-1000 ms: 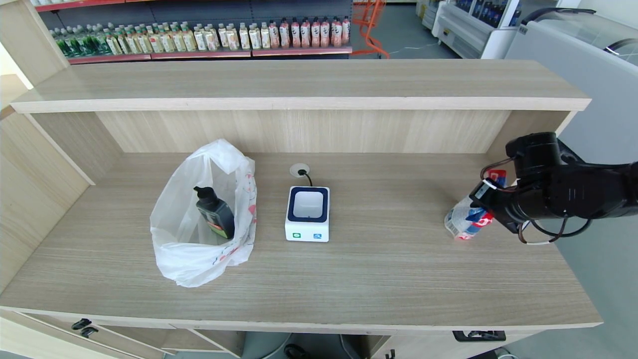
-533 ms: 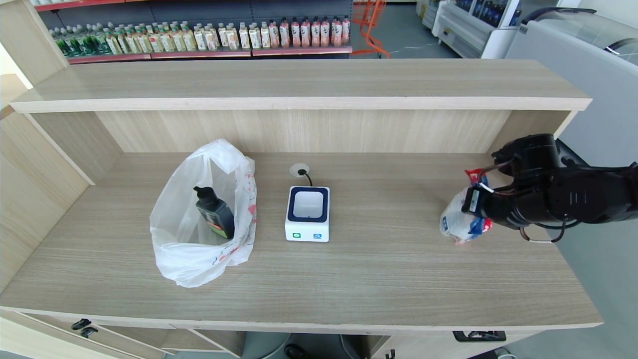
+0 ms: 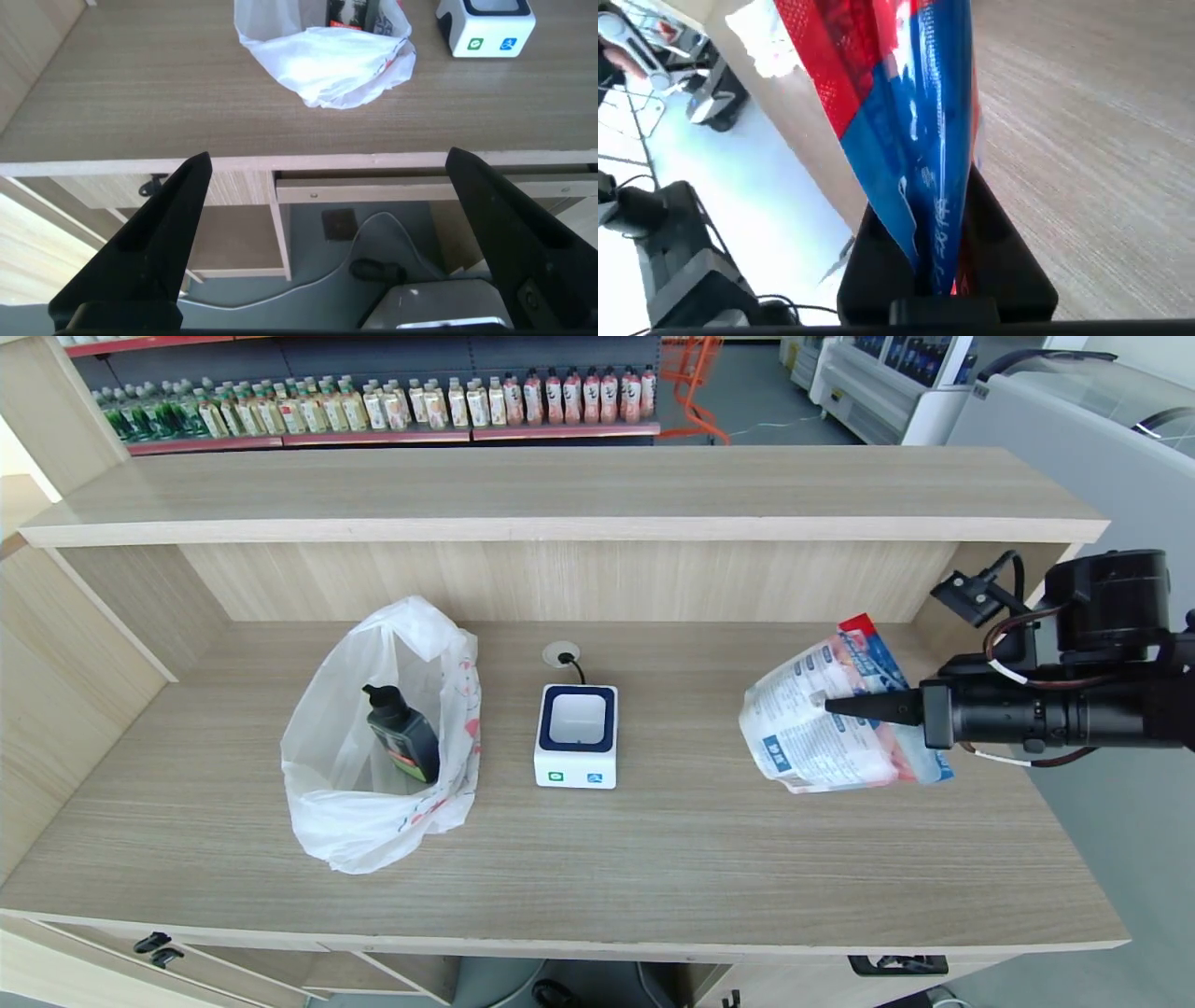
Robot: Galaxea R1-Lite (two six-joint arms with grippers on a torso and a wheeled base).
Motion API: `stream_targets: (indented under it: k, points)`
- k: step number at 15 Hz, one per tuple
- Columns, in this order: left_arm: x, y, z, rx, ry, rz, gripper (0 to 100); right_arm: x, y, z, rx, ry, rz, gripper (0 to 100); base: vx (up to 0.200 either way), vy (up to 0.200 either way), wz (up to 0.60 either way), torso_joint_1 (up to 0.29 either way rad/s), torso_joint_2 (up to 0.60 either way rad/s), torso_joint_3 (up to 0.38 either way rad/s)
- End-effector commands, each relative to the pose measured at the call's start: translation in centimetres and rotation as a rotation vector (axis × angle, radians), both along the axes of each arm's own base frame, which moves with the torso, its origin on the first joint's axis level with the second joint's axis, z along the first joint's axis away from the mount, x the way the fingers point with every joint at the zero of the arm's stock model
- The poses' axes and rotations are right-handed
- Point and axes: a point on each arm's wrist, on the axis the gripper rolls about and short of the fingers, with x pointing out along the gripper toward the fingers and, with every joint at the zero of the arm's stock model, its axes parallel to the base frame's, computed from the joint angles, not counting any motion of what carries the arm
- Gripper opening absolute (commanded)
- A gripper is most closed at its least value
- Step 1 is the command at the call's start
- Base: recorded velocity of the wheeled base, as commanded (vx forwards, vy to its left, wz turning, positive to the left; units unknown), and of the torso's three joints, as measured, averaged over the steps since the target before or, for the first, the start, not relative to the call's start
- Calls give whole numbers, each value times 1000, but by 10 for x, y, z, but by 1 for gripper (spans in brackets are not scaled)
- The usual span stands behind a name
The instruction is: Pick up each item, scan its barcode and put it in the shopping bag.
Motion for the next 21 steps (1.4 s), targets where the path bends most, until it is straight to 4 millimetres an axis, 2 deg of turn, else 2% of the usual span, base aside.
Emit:
stream_targets:
  k: [1, 5, 10, 15, 21]
  points:
    - [0, 0, 0, 0, 0, 0, 100, -17, 1, 17, 64, -45, 112, 0, 0, 0, 0, 0, 0, 0]
    - [0, 0, 0, 0, 0, 0, 100, -37, 3, 36, 216, -28, 350, 0, 0, 0, 0, 0, 0, 0]
    - [0, 0, 0, 0, 0, 0, 100, -64, 22, 55, 335, 169, 416, 0, 0, 0, 0, 0, 0, 0]
    - [0, 0, 0, 0, 1, 0, 100, -82, 29, 43, 336, 236, 425, 0, 0, 0, 0, 0, 0, 0]
    - [0, 0, 0, 0, 0, 0, 100, -86, 30, 40, 329, 236, 417, 0, 0, 0, 0, 0, 0, 0]
